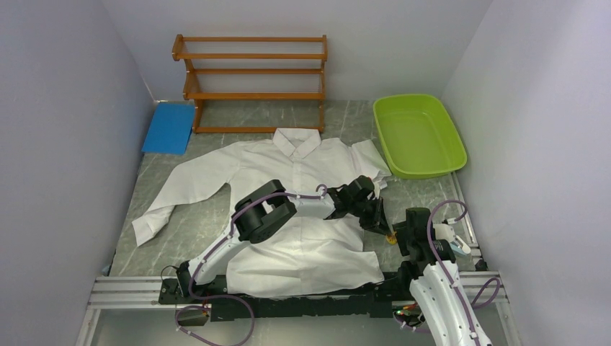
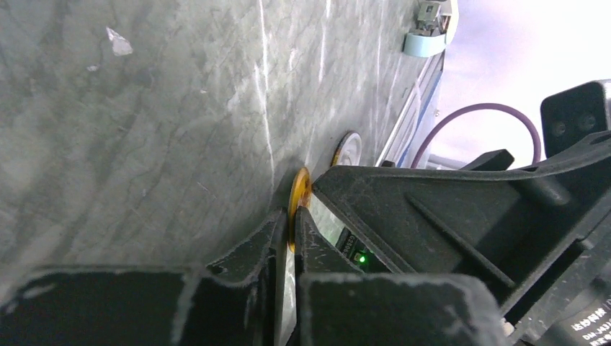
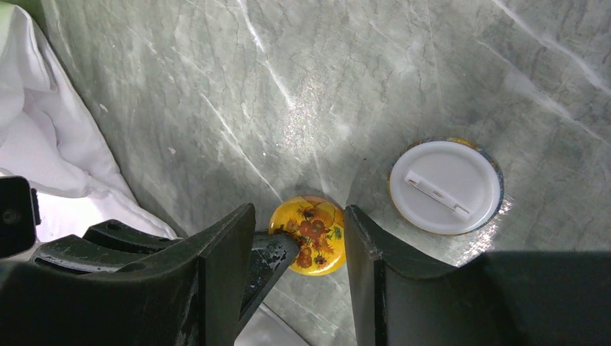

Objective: Pin the brooch onto the clothing
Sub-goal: Pick up the brooch from the center of the board.

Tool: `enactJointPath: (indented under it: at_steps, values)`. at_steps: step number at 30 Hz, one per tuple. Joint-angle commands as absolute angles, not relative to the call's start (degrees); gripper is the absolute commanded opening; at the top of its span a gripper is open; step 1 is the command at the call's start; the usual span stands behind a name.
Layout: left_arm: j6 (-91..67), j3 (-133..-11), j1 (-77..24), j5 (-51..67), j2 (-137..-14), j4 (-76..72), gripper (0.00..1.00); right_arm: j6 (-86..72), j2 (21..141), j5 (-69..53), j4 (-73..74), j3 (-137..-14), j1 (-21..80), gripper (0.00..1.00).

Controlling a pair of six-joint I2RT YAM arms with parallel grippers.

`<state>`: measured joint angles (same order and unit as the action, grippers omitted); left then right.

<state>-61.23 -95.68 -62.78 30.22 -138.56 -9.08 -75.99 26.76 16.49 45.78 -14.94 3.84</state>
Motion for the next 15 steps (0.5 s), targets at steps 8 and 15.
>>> enactJointPath:
  at_steps: [8, 15]
  values:
    - [-56.2, -92.8, -62.4, 28.4, -131.9, -7.9, 0.03, -69.3, 25.5, 17.1, 44.6, -20.3, 3.6, 0.54]
    - [-52.7, -83.6, -57.9, 27.7, -119.6, -9.4, 0.03, -57.1, 24.1, 9.9, 35.7, -26.9, 3.7, 0.64]
